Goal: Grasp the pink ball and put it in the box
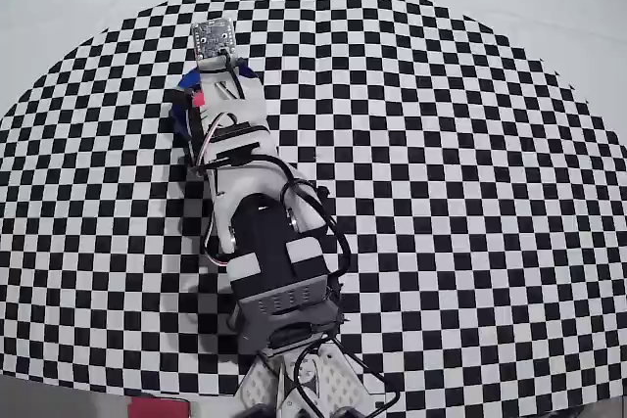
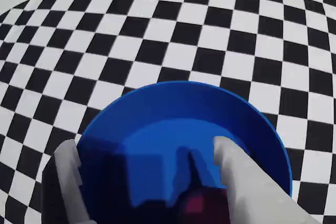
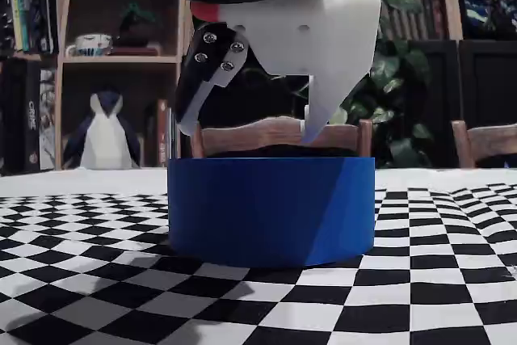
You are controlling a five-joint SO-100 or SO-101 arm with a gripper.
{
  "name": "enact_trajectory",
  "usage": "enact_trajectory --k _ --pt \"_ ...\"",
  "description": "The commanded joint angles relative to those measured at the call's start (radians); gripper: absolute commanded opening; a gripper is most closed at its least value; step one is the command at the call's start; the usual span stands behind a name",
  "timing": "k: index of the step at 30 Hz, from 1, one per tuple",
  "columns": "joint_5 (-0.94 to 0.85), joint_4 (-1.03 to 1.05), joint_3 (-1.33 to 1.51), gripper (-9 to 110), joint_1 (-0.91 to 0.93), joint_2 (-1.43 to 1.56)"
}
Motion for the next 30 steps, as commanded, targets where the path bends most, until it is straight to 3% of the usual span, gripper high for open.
enact_trajectory --k 1,8,17,24,30 --pt "0.038 -0.017 -0.005 29 0.006 0.040" --pt "0.239 -0.017 -0.003 29 0.006 0.147" --pt "0.683 -0.021 0.012 0 0.029 0.305" --pt "1.029 -0.014 0.207 0 0.155 0.569" --pt "1.201 0.107 0.462 0 0.278 0.896"
